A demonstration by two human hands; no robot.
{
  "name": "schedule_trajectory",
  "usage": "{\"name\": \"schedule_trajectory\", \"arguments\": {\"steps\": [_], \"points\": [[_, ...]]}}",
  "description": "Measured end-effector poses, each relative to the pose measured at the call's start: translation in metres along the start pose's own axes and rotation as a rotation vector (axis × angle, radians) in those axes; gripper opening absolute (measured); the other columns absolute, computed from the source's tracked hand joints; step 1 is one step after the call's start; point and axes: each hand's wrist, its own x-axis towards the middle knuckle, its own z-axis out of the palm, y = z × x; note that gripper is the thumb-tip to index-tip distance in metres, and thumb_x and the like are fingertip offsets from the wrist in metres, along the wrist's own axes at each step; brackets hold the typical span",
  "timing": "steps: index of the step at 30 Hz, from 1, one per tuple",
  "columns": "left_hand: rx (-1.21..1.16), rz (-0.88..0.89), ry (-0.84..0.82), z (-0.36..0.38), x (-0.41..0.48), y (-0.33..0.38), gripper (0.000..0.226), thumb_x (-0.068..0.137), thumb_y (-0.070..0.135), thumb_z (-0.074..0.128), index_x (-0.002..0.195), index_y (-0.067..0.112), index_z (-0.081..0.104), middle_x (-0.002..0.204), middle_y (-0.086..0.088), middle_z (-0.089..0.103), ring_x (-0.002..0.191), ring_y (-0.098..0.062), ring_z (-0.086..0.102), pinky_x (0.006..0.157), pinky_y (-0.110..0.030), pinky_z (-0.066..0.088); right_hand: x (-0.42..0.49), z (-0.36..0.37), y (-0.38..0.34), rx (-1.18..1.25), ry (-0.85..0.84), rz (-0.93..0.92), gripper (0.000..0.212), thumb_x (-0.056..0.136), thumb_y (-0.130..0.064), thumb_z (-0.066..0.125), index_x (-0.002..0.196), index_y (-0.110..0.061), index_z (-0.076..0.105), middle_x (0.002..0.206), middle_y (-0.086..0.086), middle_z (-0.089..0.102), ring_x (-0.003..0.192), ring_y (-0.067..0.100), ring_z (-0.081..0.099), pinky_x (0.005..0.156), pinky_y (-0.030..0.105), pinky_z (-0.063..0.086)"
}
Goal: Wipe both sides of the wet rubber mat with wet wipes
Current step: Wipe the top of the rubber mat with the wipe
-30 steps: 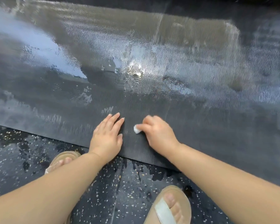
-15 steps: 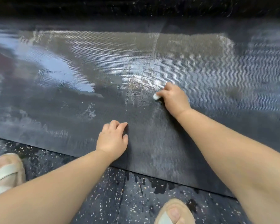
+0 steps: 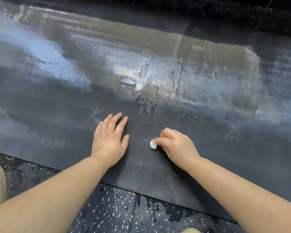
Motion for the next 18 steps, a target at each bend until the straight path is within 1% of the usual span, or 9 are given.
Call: {"name": "schedule_trajectory", "arguments": {"steps": [2,4,7,10,12,14,15,17,18], "points": [[-0.03,0.024,0.008,0.003,-0.002,-0.001,0.058,0.095,0.034,0.047,0.148,0.022,0.028,0.156,0.0,0.021,0.145,-0.022,0.01,0.116,-0.036,0.002,0.043,-0.015,0.02,-0.034,0.099,0.05,0.018,0.076,-0.006,0.069,0.086,-0.02,0.073,0.076,0.01,0.054,0.064,0.029,0.055,0.05,0.03,0.04],[-0.043,0.043,0.015,0.005,-0.003,-0.003,0.057,0.095,0.033,0.048,0.147,0.02,0.029,0.156,-0.001,0.022,0.145,-0.024,0.011,0.116,-0.037,0.001,0.094,-0.029,0.048,-0.141,0.196,0.17,0.015,0.086,-0.015,0.06,0.095,-0.017,0.072,0.088,0.015,0.056,0.074,0.033,0.057,0.056,0.032,0.037],[-0.057,0.045,0.027,0.007,-0.004,-0.004,0.055,0.096,0.034,0.046,0.147,0.02,0.03,0.155,-0.002,0.024,0.145,-0.024,0.013,0.117,-0.037,0.0,0.15,-0.045,0.085,-0.227,0.316,0.397,0.025,0.094,-0.027,0.051,0.107,-0.014,0.069,0.105,0.014,0.055,0.092,0.034,0.056,0.071,0.036,0.041],[-0.1,0.051,0.063,0.005,-0.004,-0.002,0.054,0.092,0.037,0.037,0.141,0.014,0.043,0.149,-0.007,0.037,0.14,-0.031,0.027,0.115,-0.046,0.015,0.156,-0.035,0.075,-0.239,0.355,0.456,0.026,0.094,-0.027,0.051,0.106,-0.013,0.069,0.106,0.013,0.055,0.092,0.034,0.057,0.073,0.037,0.04],[-0.131,0.06,0.098,0.004,-0.005,0.0,0.058,0.088,0.038,0.033,0.135,0.009,0.051,0.142,-0.011,0.046,0.135,-0.035,0.037,0.111,-0.052,0.026,0.132,-0.017,0.046,-0.192,0.339,0.359,0.021,0.092,-0.022,0.056,0.101,-0.012,0.071,0.096,0.014,0.057,0.082,0.035,0.058,0.065,0.038,0.044],[-0.166,0.069,0.133,0.004,-0.007,-0.001,0.057,0.087,0.034,0.033,0.131,0.005,0.054,0.139,-0.012,0.049,0.132,-0.037,0.041,0.109,-0.054,0.029,0.089,0.004,0.009,-0.12,0.298,0.218,0.014,0.086,-0.011,0.061,0.093,-0.012,0.073,0.082,0.014,0.058,0.067,0.033,0.057,0.053,0.035,0.045],[-0.191,0.068,0.145,0.005,-0.007,-0.002,0.055,0.088,0.032,0.033,0.13,0.004,0.055,0.139,-0.012,0.05,0.132,-0.036,0.041,0.109,-0.054,0.029,0.065,0.013,-0.01,-0.085,0.267,0.152,0.016,0.084,-0.009,0.059,0.09,-0.014,0.073,0.077,0.011,0.057,0.061,0.03,0.055,0.049,0.032,0.044],[-0.227,0.077,0.164,0.005,-0.008,-0.006,0.054,0.088,0.028,0.032,0.129,0.003,0.056,0.139,-0.011,0.05,0.132,-0.035,0.041,0.11,-0.053,0.028,0.018,0.026,-0.042,-0.039,0.119,0.02,0.019,0.081,-0.013,0.055,0.085,-0.022,0.071,0.071,0.002,0.055,0.055,0.023,0.05,0.045,0.026,0.042],[-0.228,0.087,0.167,0.005,-0.008,-0.008,0.053,0.088,0.027,0.031,0.129,0.003,0.056,0.139,-0.011,0.05,0.132,-0.035,0.041,0.11,-0.052,0.028,-0.001,0.031,-0.053,-0.037,0.029,-0.047,0.016,0.08,-0.015,0.059,0.084,-0.026,0.07,0.07,-0.002,0.054,0.054,0.019,0.048,0.044,0.026,0.042]]}}
